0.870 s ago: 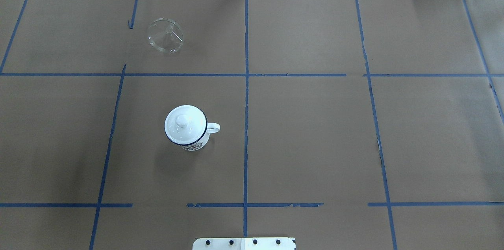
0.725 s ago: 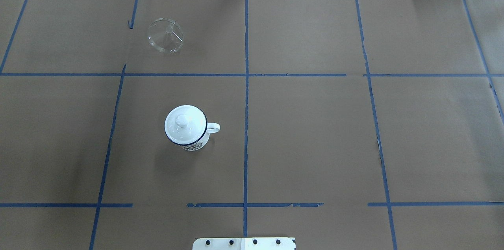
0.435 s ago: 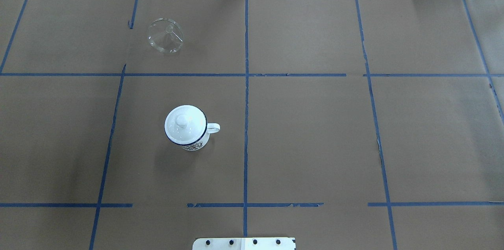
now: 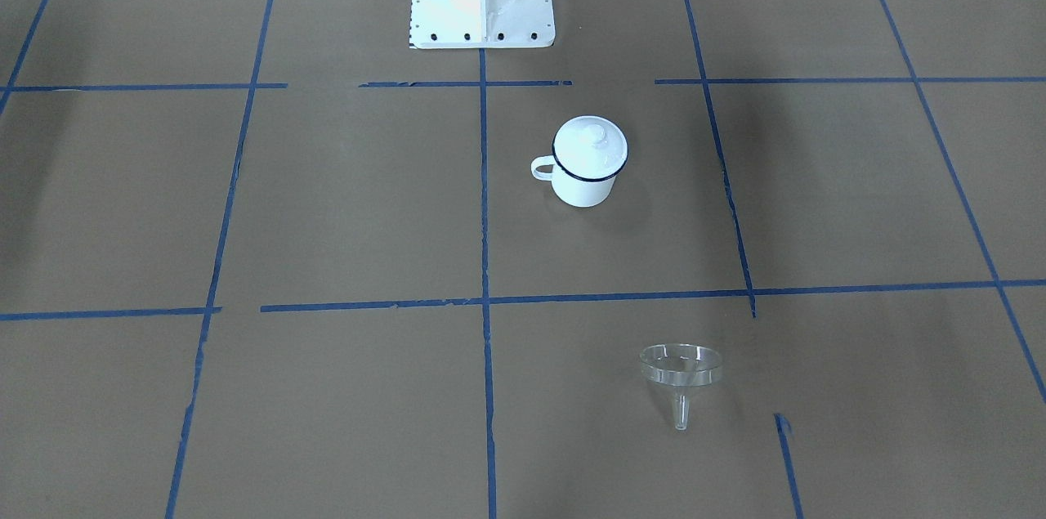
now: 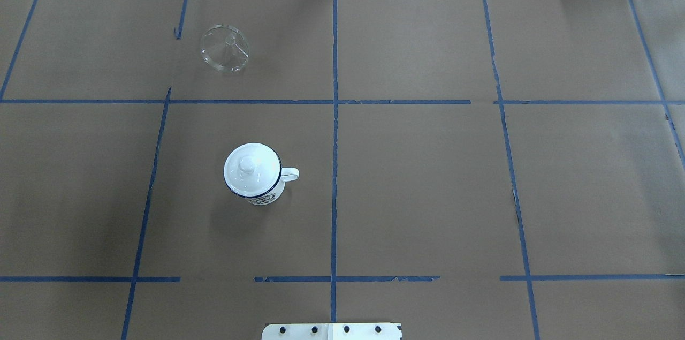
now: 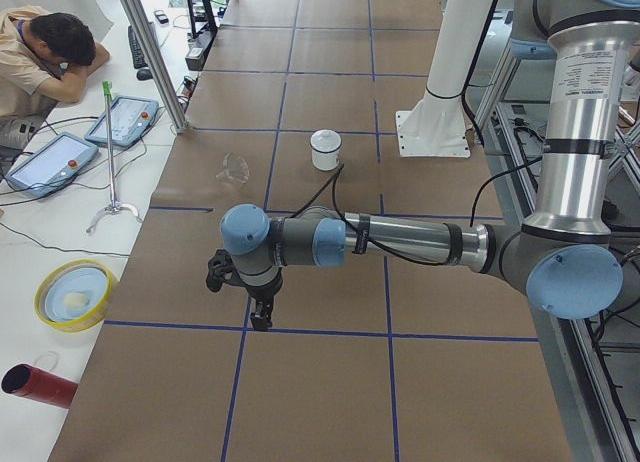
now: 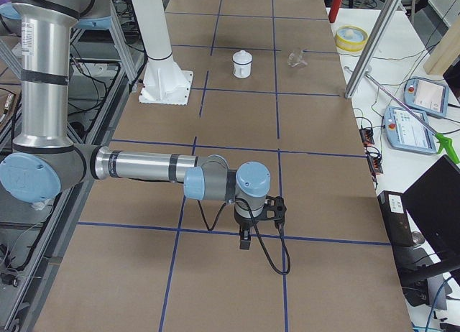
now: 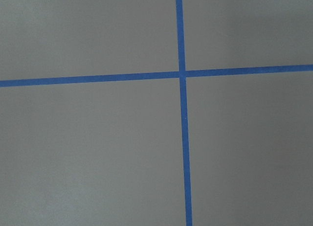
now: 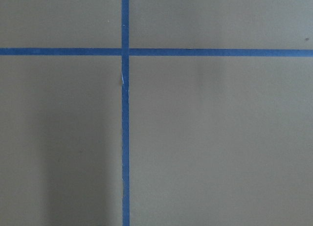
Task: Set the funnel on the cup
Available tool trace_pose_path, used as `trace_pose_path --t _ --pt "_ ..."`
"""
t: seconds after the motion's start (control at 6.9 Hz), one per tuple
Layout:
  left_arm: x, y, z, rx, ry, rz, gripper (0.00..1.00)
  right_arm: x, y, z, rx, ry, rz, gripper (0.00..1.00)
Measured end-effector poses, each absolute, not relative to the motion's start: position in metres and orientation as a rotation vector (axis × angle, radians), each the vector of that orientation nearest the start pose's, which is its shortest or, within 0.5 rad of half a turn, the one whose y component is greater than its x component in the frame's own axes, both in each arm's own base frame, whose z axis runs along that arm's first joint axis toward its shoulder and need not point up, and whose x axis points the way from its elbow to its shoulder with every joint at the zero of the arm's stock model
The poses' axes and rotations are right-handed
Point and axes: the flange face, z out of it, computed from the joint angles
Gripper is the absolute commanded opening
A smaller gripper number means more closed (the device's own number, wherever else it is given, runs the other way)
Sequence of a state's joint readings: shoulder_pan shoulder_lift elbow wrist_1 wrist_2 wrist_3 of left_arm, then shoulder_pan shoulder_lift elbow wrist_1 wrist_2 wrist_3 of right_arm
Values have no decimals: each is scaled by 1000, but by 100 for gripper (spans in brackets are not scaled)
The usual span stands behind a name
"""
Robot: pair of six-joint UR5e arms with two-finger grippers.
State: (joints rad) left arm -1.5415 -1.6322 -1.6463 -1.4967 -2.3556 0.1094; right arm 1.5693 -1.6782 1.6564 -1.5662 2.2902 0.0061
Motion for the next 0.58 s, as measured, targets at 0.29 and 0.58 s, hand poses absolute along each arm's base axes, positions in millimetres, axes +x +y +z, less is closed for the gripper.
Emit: trace_pose_path --t 0.29,0.58 --pt "-22 -564 520 233 778 250 100 67 -445 670 -19 -719 11 100" --pt "-14 -606 416 381 798 197 100 67 -445 670 -20 -719 11 100"
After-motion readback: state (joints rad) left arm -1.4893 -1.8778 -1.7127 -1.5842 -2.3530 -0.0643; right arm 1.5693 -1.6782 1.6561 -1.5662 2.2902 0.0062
